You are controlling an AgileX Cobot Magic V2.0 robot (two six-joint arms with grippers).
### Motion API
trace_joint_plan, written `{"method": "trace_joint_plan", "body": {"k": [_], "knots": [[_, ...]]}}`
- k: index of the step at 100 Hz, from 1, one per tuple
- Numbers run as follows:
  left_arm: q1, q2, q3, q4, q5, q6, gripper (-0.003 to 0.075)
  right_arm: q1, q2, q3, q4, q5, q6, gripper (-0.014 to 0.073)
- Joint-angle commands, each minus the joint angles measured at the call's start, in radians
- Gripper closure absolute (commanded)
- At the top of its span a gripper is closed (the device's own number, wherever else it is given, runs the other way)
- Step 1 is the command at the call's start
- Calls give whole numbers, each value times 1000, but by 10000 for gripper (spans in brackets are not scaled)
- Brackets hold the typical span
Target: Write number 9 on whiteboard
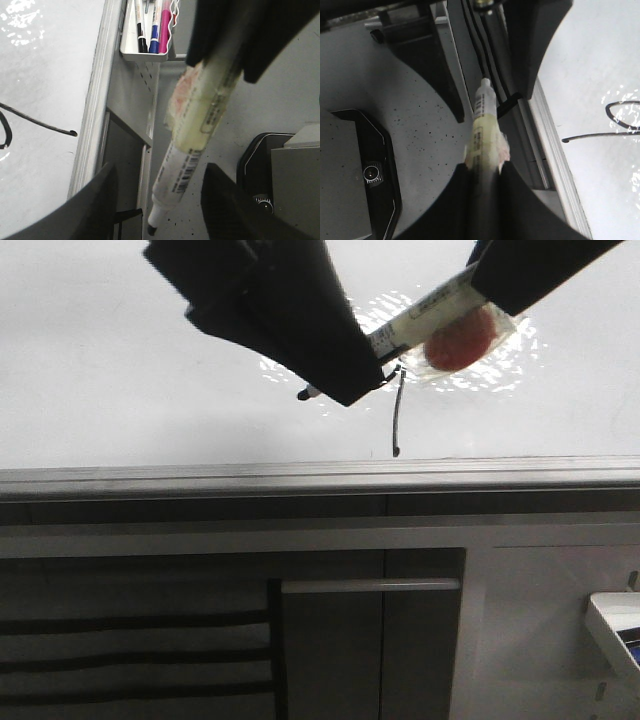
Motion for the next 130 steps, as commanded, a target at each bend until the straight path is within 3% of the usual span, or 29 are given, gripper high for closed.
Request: {"method": "trace_joint_plan", "body": {"k": [1,16,45,70,77,88,99,111,130], "knots": [[-8,-23,-37,-22,-44,15,365,2,-21,-33,14,-39,-14,645],[-8,-21,-38,-31,-53,29,384,2,-21,-33,14,-39,-14,645],[-8,-21,-38,-31,-55,29,595,2,-21,-33,33,-44,-14,645],[-8,-21,-38,-31,-57,29,686,2,-21,-33,35,-46,-14,641],[-8,-21,-38,-31,-57,29,707,2,-21,-33,35,-46,-14,589],[-8,-21,-38,-31,-55,27,738,-4,-21,-33,33,-48,-14,392],[2,-28,-38,-12,-53,15,741,-4,-30,-38,7,-46,-4,272],[42,-61,-38,90,-51,-123,741,-4,-68,-47,-99,-43,97,272],[184,-153,-38,385,12,-585,741,-4,-144,-47,-259,-39,329,272]]}}
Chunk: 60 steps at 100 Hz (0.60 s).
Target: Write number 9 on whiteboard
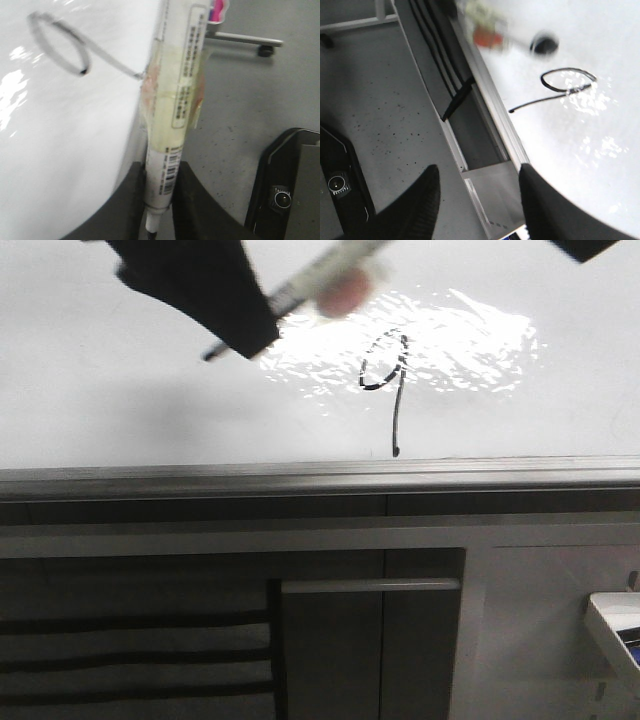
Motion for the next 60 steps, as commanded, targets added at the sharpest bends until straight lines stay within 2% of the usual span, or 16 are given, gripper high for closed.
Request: {"method": "trace_joint_plan", "body": {"k": [1,10,18,25,44,60], "knots": [[68,-80,-38,114,-4,-249,741,-4,-40,-34,-52,-35,88,272],[160,-121,-26,169,62,-409,741,-4,-58,-34,-54,-33,91,272],[236,-161,11,177,86,-457,741,-4,-58,-34,-54,-33,97,272],[301,-204,68,177,50,-488,741,-4,-56,-34,-54,-33,99,272],[429,-278,261,164,-216,-614,741,-4,-54,-34,-54,-39,115,272],[446,-257,363,80,-401,-624,741,-4,-54,-34,-54,-41,115,272]]}}
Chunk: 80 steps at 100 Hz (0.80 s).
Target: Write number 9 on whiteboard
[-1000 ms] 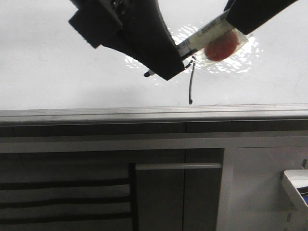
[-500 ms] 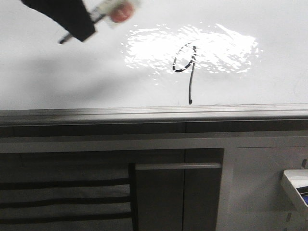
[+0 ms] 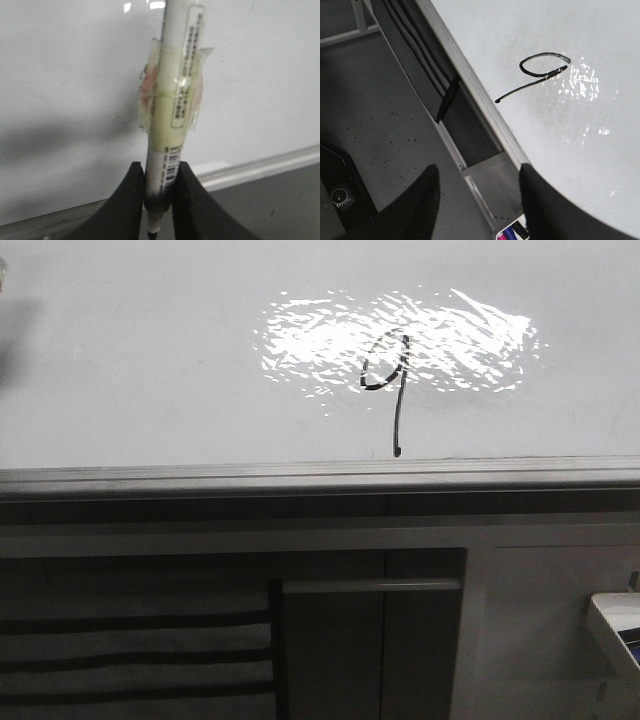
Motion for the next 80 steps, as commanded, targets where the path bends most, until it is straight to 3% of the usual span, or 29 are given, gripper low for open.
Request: {"method": "trace_joint_plan", "body": {"k": [1,19,50,62,80], "knots": [[6,-1,7,-57,-161,-20,741,-4,-9,-34,-8,-60,2,272],[6,69,12,-98,-237,-21,741,-4,-9,-34,-8,-60,4,272],[6,127,10,-168,-242,-21,734,-4,-9,-34,-8,-60,20,272],[6,127,10,-168,-243,-21,638,-4,-9,-34,-8,-60,28,272],[6,124,5,-161,-246,-18,390,-4,-9,-34,-8,-60,44,272]]}}
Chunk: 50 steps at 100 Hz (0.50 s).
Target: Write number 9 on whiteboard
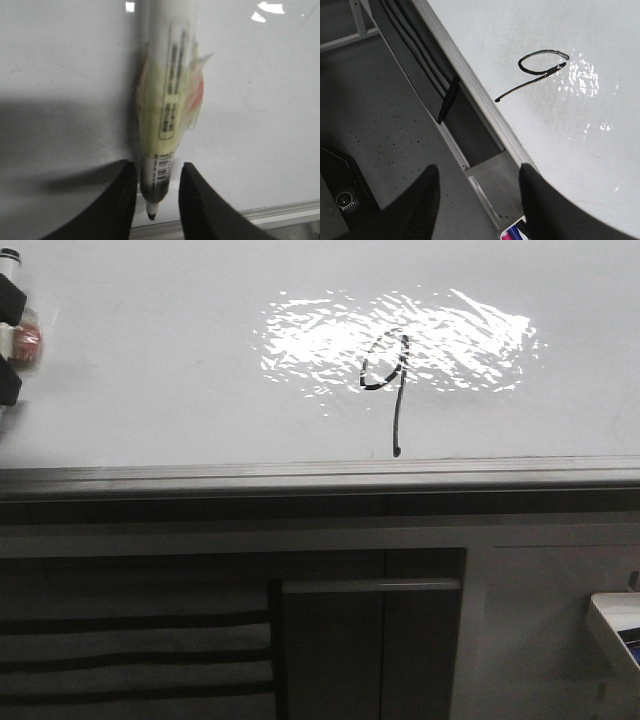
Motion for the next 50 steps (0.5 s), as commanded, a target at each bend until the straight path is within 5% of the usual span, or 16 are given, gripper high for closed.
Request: {"method": "trace_joint_plan", "body": {"k": [1,19,50], "knots": [[2,-24,-33,-6,-65,-2,375,-4,-9,-34,-8,-60,14,272],[2,-117,-65,3,7,77,346,-4,-17,-34,-21,-15,148,272],[2,-447,-38,3,145,195,355,-4,-149,10,-286,70,718,279]]}}
